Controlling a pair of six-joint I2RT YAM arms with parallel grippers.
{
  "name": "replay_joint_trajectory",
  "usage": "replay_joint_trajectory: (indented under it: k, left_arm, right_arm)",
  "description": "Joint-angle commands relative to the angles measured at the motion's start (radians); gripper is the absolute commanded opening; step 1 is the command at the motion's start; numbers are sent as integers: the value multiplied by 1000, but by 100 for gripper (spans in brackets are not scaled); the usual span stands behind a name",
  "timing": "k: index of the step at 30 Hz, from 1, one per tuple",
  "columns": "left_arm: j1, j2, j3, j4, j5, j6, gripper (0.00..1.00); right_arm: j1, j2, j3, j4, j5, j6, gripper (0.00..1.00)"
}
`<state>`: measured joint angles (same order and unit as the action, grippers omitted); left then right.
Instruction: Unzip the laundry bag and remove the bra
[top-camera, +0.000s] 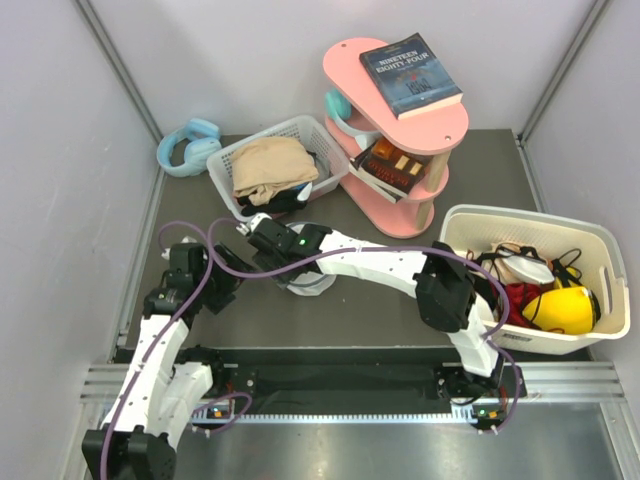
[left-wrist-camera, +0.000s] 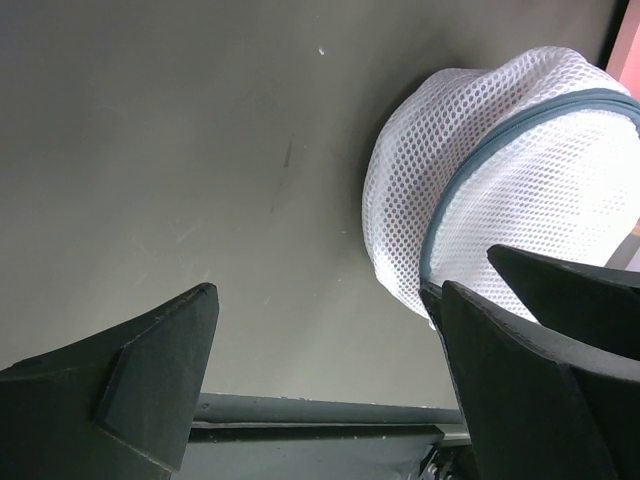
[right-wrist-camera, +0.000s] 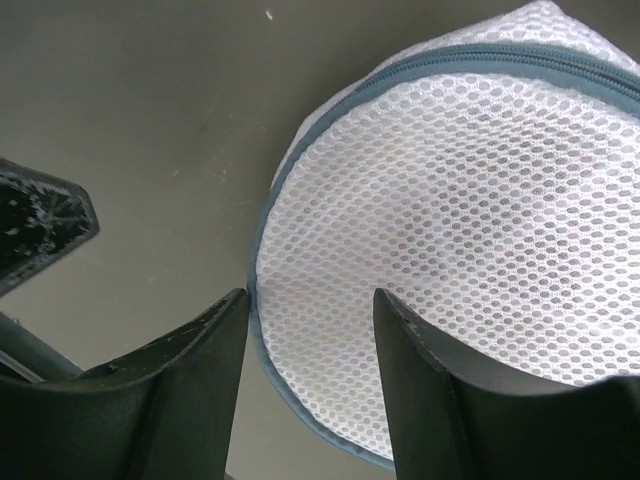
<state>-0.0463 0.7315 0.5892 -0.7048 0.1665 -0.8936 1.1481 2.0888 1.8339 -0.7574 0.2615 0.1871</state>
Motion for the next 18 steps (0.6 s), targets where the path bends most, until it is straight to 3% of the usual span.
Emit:
replay_joint_trajectory:
  k: [1, 9, 18]
  left_arm:
    - [6, -21, 17, 1, -7, -11, 97]
    - [8, -38, 9, -7, -4, -21, 97]
    - [8, -47, 21, -21, -7, -19, 97]
  right_arm:
    - [2, -27, 21, 56, -28, 23, 53]
    - [4, -26, 21, 52, -28, 26, 55]
    - [2, 13, 13, 40, 1, 25, 45]
